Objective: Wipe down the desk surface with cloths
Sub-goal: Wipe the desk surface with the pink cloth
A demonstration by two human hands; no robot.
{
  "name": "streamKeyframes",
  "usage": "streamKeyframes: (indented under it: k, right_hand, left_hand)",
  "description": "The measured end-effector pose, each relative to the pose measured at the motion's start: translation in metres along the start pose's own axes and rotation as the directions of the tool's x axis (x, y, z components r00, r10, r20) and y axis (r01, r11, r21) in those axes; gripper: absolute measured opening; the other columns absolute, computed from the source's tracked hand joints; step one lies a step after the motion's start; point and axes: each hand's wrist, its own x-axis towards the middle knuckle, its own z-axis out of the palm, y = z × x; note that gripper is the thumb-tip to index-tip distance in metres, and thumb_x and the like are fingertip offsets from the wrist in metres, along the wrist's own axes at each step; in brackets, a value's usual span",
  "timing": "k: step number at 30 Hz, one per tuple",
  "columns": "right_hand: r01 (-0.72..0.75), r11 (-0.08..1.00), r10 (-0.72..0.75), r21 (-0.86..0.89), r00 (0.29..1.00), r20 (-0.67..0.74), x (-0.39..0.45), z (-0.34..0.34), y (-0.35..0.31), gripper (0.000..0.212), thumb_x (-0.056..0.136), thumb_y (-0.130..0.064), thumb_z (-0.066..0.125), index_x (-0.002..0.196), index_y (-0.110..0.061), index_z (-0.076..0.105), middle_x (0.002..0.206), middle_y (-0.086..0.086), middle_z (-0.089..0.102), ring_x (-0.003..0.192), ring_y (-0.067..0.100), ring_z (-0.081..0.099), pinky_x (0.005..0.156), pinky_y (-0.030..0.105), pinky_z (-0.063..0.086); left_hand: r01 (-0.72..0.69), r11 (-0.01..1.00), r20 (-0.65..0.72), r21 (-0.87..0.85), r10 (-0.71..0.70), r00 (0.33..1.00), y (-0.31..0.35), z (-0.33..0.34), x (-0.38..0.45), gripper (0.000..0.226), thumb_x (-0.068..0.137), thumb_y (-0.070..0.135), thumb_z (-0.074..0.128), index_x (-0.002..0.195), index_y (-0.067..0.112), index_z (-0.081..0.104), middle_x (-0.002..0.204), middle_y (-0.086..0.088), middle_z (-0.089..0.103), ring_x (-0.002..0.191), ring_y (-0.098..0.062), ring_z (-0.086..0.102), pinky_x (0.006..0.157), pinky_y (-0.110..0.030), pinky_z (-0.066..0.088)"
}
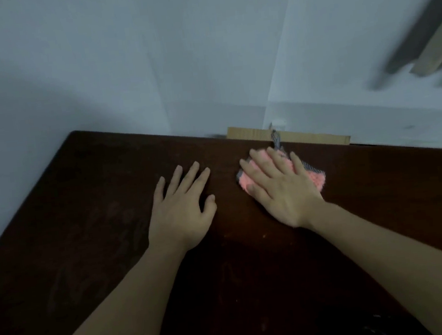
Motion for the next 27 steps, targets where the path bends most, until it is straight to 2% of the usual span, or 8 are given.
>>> streamKeyframes:
  k: [5, 8, 11, 15, 20, 24, 27]
  right_hand:
    - [0.102, 0.994, -0.101, -0.026, 0.994, 0.038, -0.036, 0.009, -0.010, 0.068, 0.090, -0.065, -0.024, 0.155, -0.047, -0.019, 0.163, -0.014, -0.027, 0.151, 0.017, -0.030, 0.122, 0.051, -0.017]
    - [0.094, 0.995, -0.093, -0.042, 0.996, 0.010, -0.016, 0.005, -0.008, 0.057, 0.100, -0.061, -0.008, 0.155, -0.049, -0.018, 0.163, -0.015, -0.026, 0.151, 0.015, -0.029, 0.122, 0.050, -0.017]
    - [0.042, 0.999, -0.043, -0.029, 0.999, -0.021, 0.025, 0.000, -0.006, 0.056, 0.104, -0.057, 0.004, 0.158, -0.047, -0.012, 0.166, -0.014, -0.020, 0.154, 0.016, -0.022, 0.123, 0.052, -0.013]
    - [-0.023, 1.000, 0.023, -0.003, 0.998, -0.056, 0.066, -0.005, -0.011, 0.058, 0.104, -0.057, 0.006, 0.160, -0.045, -0.004, 0.170, -0.012, -0.012, 0.156, 0.018, -0.014, 0.124, 0.055, -0.008]
    - [0.005, 1.000, -0.005, -0.002, 0.999, -0.036, 0.038, -0.001, -0.021, 0.059, 0.105, -0.057, 0.006, 0.160, -0.042, -0.010, 0.168, -0.011, -0.018, 0.155, 0.018, -0.020, 0.123, 0.054, -0.012]
    - [0.063, 0.981, -0.055, 0.183, 0.997, -0.048, 0.007, -0.003, -0.007, 0.063, 0.102, -0.065, 0.007, 0.158, -0.043, -0.013, 0.166, -0.017, -0.015, 0.153, 0.009, -0.019, 0.122, 0.040, -0.017]
    - [-0.036, 0.962, 0.074, 0.271, 0.989, -0.131, -0.002, -0.006, 0.031, 0.071, 0.094, -0.070, 0.002, 0.159, -0.043, -0.002, 0.167, -0.018, -0.003, 0.155, 0.009, -0.010, 0.123, 0.045, -0.011]
  left_hand:
    - [0.002, 1.000, -0.014, -0.009, -0.002, 1.000, 0.000, 0.001, -0.001, 0.060, 0.104, 0.051, 0.028, 0.160, 0.040, 0.013, 0.168, 0.016, 0.001, 0.155, -0.011, -0.007, 0.126, -0.043, -0.006]
    - [-0.013, 1.000, -0.016, -0.019, 0.013, 1.000, -0.001, 0.001, -0.001, 0.060, 0.103, 0.050, 0.029, 0.161, 0.039, 0.013, 0.169, 0.016, 0.002, 0.155, -0.011, -0.007, 0.126, -0.044, -0.005]
    - [-0.022, 0.999, -0.020, -0.027, 0.021, 1.000, -0.003, 0.001, 0.000, 0.060, 0.103, 0.050, 0.028, 0.160, 0.039, 0.014, 0.169, 0.015, 0.003, 0.155, -0.011, -0.006, 0.126, -0.044, -0.006]
    - [-0.026, 1.000, -0.021, -0.013, 0.026, 0.999, -0.002, 0.001, 0.000, 0.060, 0.103, 0.051, 0.028, 0.160, 0.039, 0.014, 0.169, 0.015, 0.003, 0.155, -0.011, -0.006, 0.126, -0.043, -0.006]
    - [-0.030, 0.999, 0.000, -0.019, 0.030, 1.000, -0.002, -0.001, 0.000, 0.061, 0.103, 0.052, 0.029, 0.161, 0.038, 0.014, 0.169, 0.014, 0.002, 0.155, -0.011, -0.006, 0.126, -0.045, -0.004]
    - [-0.003, 0.998, 0.037, -0.068, 0.005, 0.999, -0.002, -0.007, 0.002, 0.060, 0.104, 0.049, 0.033, 0.160, 0.037, 0.017, 0.169, 0.015, 0.005, 0.155, -0.009, -0.005, 0.126, -0.044, -0.005]
    - [0.006, 0.994, 0.030, -0.111, -0.003, 1.000, 0.008, -0.016, 0.004, 0.058, 0.105, 0.047, 0.036, 0.160, 0.036, 0.021, 0.168, 0.013, 0.013, 0.156, -0.013, 0.001, 0.126, -0.047, -0.003]
